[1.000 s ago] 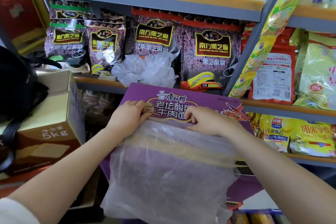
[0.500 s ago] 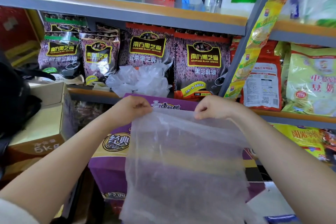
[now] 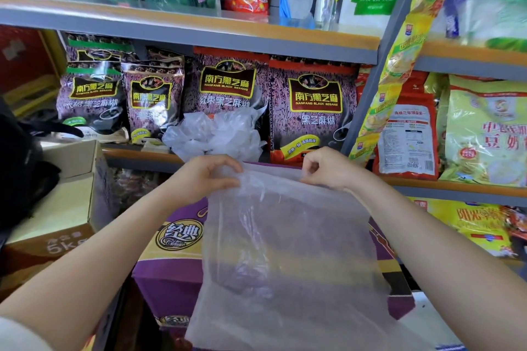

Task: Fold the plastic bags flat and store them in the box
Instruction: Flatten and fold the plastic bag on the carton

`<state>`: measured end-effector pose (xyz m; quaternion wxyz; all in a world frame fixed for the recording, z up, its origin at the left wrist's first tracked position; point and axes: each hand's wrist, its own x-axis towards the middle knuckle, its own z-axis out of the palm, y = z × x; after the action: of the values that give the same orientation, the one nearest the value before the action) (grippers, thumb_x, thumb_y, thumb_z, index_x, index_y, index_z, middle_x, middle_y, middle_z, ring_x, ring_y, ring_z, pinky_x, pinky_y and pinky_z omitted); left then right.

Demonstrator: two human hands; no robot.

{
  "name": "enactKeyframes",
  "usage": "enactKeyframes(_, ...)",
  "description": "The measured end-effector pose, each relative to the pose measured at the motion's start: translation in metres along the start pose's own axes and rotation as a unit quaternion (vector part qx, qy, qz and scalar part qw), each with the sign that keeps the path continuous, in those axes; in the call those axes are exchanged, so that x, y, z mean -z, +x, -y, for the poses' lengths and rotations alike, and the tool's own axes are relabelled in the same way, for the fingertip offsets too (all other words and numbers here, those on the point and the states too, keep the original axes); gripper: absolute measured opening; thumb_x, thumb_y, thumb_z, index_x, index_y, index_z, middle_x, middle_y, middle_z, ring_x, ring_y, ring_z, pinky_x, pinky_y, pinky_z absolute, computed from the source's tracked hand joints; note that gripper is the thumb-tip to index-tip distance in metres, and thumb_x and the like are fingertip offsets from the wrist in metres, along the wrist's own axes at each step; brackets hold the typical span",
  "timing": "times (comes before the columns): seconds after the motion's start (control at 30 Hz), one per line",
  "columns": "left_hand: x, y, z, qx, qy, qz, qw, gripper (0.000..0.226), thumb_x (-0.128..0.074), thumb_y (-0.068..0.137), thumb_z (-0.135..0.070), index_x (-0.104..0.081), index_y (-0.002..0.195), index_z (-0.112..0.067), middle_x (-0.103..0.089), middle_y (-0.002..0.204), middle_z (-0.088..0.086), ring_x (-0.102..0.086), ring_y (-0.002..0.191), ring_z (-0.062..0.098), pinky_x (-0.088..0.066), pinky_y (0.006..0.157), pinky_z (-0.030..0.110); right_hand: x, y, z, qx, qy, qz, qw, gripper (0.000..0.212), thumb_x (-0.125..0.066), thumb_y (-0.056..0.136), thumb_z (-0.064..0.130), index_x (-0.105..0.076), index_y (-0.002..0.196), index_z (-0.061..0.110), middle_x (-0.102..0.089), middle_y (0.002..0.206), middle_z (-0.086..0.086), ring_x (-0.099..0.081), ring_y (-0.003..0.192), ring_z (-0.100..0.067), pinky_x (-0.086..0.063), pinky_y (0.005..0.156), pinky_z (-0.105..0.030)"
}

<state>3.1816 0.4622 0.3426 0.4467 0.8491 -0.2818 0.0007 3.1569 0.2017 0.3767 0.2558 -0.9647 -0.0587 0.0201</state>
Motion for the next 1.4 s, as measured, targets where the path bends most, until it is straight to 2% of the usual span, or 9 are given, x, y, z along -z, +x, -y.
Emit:
enactKeyframes(0.07,-0.001,0.005,0.000,0.033,0.019,-0.036,0.999,0.018,-0.072,0.078,-0.019,-0.064,0.084,-0.034,-0.068,0.094,0.001,-0.060,0.089,0.021,-0.044,0.078,0.030,-0.001,-0.004,0.006,0.063,0.003,-0.052,0.997,0.014,-0.071,0.079,0.017,-0.060,0.087,0.017,-0.052,0.081,0.012,-0.046,0.070,0.000,-0.037,0.064,-0.009)
enactKeyframes(0.17,-0.003,0.009,0.004,0.073,0.014,-0.062,0.995,0.017,-0.071,0.079,-0.025,-0.060,0.084,-0.036,-0.063,0.087,0.012,-0.058,0.078,0.028,-0.047,0.069,0.033,-0.004,-0.010,0.013,0.126,0.035,-0.073,0.989,0.020,-0.067,0.084,0.026,-0.066,0.100,0.015,-0.058,0.091,0.005,-0.053,0.080,-0.010,-0.038,0.067,-0.009)
enactKeyframes(0.37,-0.014,0.014,0.021,0.156,-0.016,-0.061,0.986,0.011,-0.065,0.083,-0.016,-0.058,0.089,-0.022,-0.059,0.079,0.000,-0.057,0.075,0.018,-0.045,0.066,0.028,-0.028,-0.006,0.000,0.070,-0.040,0.056,0.995,0.012,-0.068,0.082,0.021,-0.066,0.089,0.011,-0.064,0.082,-0.001,-0.055,0.075,-0.015,-0.040,0.066,-0.028)
enactKeyframes(0.53,-0.006,0.025,0.032,0.145,0.034,-0.071,0.986,0.018,-0.061,0.086,-0.015,-0.057,0.103,-0.019,-0.060,0.083,0.007,-0.056,0.081,0.023,-0.040,0.059,0.023,-0.023,0.010,0.001,0.021,0.058,0.076,0.995,0.020,-0.060,0.090,0.020,-0.060,0.072,0.011,-0.054,0.062,-0.001,-0.044,0.053,-0.006,-0.035,0.053,-0.023)
enactKeyframes(0.73,-0.012,0.035,0.017,0.152,0.413,-0.056,0.896,0.052,-0.048,0.093,-0.031,-0.031,0.139,-0.014,-0.040,0.138,0.013,-0.036,0.126,0.034,-0.033,0.099,0.045,-0.051,0.036,0.000,-0.021,0.060,0.049,0.997,0.022,-0.058,0.090,0.024,-0.063,0.076,0.007,-0.055,0.060,0.001,-0.046,0.056,-0.009,-0.034,0.054,-0.026)
enactKeyframes(0.87,-0.064,0.018,0.005,0.178,0.366,0.038,0.912,0.054,-0.034,0.098,-0.033,-0.024,0.138,0.001,-0.026,0.147,0.020,-0.026,0.134,0.033,-0.024,0.107,0.040,-0.053,0.036,-0.003,-0.011,0.094,0.094,0.991,0.028,-0.063,0.086,0.023,-0.059,0.073,-0.001,-0.044,0.064,-0.005,-0.039,0.063,-0.015,-0.027,0.058,-0.029)
enactKeyframes(1.1,-0.096,0.010,0.013,0.174,0.286,-0.075,0.939,0.077,-0.019,0.093,-0.054,0.004,0.145,-0.001,0.004,0.155,0.017,-0.004,0.144,0.027,-0.009,0.115,0.035,-0.017,0.026,-0.014,0.002,0.036,0.260,0.965,0.019,-0.060,0.089,0.017,-0.064,0.084,-0.001,-0.058,0.075,-0.004,-0.051,0.071,-0.016,-0.039,0.068,-0.031)
enactKeyframes(1.27,-0.079,0.014,0.019,0.166,0.287,-0.018,0.943,0.079,-0.027,0.093,-0.054,0.005,0.146,-0.005,0.007,0.156,0.010,0.002,0.144,0.021,-0.002,0.116,0.032,-0.009,0.031,-0.016,-0.016,0.032,0.211,0.977,0.008,-0.071,0.081,0.018,-0.072,0.076,0.013,-0.059,0.056,0.012,-0.050,0.058,-0.004,-0.041,0.068,-0.026)
enactKeyframes(1.4,-0.076,0.013,0.023,0.173,0.324,-0.012,0.930,0.086,-0.025,0.089,-0.063,0.004,0.146,-0.006,0.004,0.156,0.009,0.002,0.144,0.019,0.000,0.117,0.032,-0.011,0.036,-0.020,-0.054,0.069,0.157,0.984,0.028,-0.077,0.074,0.019,-0.057,0.056,0.021,-0.052,0.054,0.007,-0.044,0.054,-0.006,-0.034,0.056,-0.024)
